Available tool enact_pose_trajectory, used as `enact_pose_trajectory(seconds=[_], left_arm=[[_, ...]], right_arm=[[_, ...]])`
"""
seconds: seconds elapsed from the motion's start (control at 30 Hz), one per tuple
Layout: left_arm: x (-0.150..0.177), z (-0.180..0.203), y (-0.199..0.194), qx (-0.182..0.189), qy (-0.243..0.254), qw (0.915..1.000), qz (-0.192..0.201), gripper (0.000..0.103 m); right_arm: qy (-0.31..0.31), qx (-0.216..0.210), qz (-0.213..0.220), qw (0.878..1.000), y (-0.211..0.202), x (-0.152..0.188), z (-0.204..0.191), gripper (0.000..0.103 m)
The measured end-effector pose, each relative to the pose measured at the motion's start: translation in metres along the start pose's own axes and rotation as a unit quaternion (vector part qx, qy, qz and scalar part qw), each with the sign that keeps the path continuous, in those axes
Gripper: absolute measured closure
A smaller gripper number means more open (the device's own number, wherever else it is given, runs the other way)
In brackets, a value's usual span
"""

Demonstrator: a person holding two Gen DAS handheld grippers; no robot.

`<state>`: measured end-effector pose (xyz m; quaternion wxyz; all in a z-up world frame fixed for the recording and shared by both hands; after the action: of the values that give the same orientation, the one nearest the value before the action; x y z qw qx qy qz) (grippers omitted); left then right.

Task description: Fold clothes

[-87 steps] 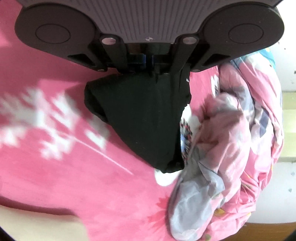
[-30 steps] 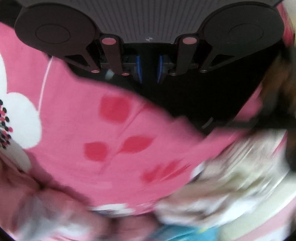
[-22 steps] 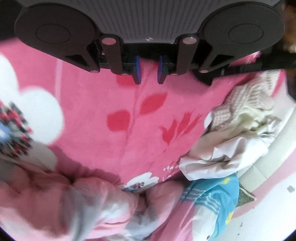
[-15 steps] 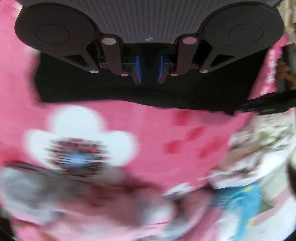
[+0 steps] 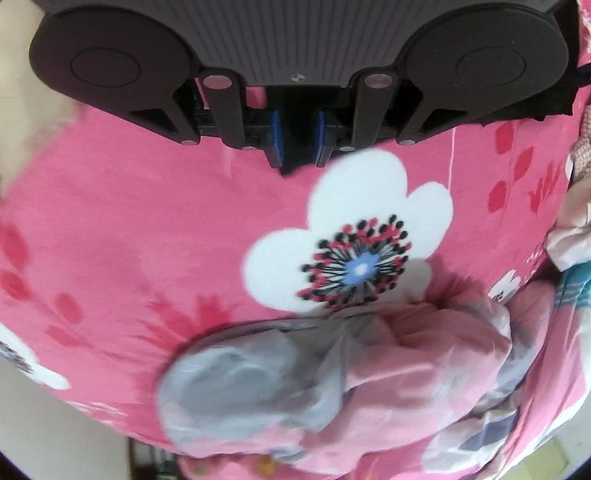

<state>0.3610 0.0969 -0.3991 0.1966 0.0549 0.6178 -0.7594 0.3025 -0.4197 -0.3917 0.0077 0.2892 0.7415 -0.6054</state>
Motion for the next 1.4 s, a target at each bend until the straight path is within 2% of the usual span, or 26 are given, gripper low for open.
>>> enact_pose_trajectory(seconds=[0.13, 0.3, 0.43, 0.53, 0.67, 0.77, 0.83, 0.87, 0.9, 0.93, 0.97, 1.07, 1.2, 1.3, 1.4], left_arm=[[0.006, -0.014, -0.026, -0.013, -0.017, 0.9997, 0.014, 0.052], [0.027, -0.057, -0.067, -0.016, -0.07, 0.9972, 0.021, 0.052], [0.057, -0.082, -0.091, 0.002, -0.084, 0.9964, 0.002, 0.052], [0.085, -0.087, -0.094, 0.032, -0.072, 0.9963, -0.034, 0.053], [0.116, -0.074, -0.082, 0.076, -0.02, 0.9938, -0.079, 0.053], [0.127, -0.068, -0.066, 0.098, -0.014, 0.9901, -0.099, 0.055], [0.132, -0.068, -0.057, 0.103, -0.014, 0.9888, -0.107, 0.066], [0.133, -0.067, -0.055, 0.106, -0.013, 0.9887, -0.105, 0.068], [0.134, -0.067, -0.053, 0.109, -0.013, 0.9886, -0.104, 0.075], [0.135, -0.067, -0.052, 0.111, -0.012, 0.9885, -0.102, 0.095], [0.136, -0.066, -0.052, 0.113, -0.011, 0.9885, -0.1, 0.099], [0.129, -0.067, -0.074, 0.126, 0.001, 0.9891, -0.075, 0.101], [0.128, -0.064, -0.097, 0.136, 0.098, 0.9836, -0.065, 0.101], [0.137, -0.065, -0.085, 0.123, 0.161, 0.9754, -0.086, 0.101], [0.143, -0.063, -0.074, 0.113, 0.223, 0.9636, -0.093, 0.101]], right_arm=[[-0.005, -0.02, -0.014, 1.0, -0.032, 0.024, -0.012, 0.083], [-0.099, -0.061, -0.034, 0.993, -0.051, 0.067, -0.08, 0.083], [-0.173, -0.126, -0.09, 0.973, -0.048, 0.116, -0.151, 0.083], [-0.251, -0.141, -0.115, 0.951, -0.043, 0.159, -0.199, 0.083], [-0.329, -0.087, -0.139, 0.93, -0.026, 0.202, -0.225, 0.083], [-0.324, -0.046, -0.162, 0.931, -0.015, 0.212, -0.218, 0.083], [-0.315, -0.03, -0.169, 0.933, -0.014, 0.212, -0.212, 0.083], [-0.313, -0.023, -0.17, 0.934, -0.015, 0.212, -0.21, 0.083], [-0.313, -0.017, -0.171, 0.934, -0.015, 0.213, -0.209, 0.083], [-0.314, -0.01, -0.171, 0.934, -0.015, 0.216, -0.206, 0.083], [-0.32, 0.0, -0.17, 0.932, -0.013, 0.219, -0.204, 0.083], [-0.343, 0.033, -0.169, 0.923, -0.007, 0.23, -0.197, 0.083], [-0.35, 0.066, -0.17, 0.919, 0.005, 0.237, -0.179, 0.083], [-0.341, 0.061, -0.168, 0.923, 0.007, 0.237, -0.174, 0.083], [-0.343, 0.065, -0.164, 0.923, 0.005, 0.237, -0.173, 0.083]])
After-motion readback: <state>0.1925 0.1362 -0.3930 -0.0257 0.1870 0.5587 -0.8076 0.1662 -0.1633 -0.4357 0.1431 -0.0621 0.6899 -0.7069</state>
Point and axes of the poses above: each gripper's, at about its wrist camera, not at the fingertips, and y roughly the way its jaws point, z to its right, x to its underside, the point moved 7 cm from there along y, roughly the way its jaws point, and after that the axes turned 11 degrees about -z, right-handed, at the moved point
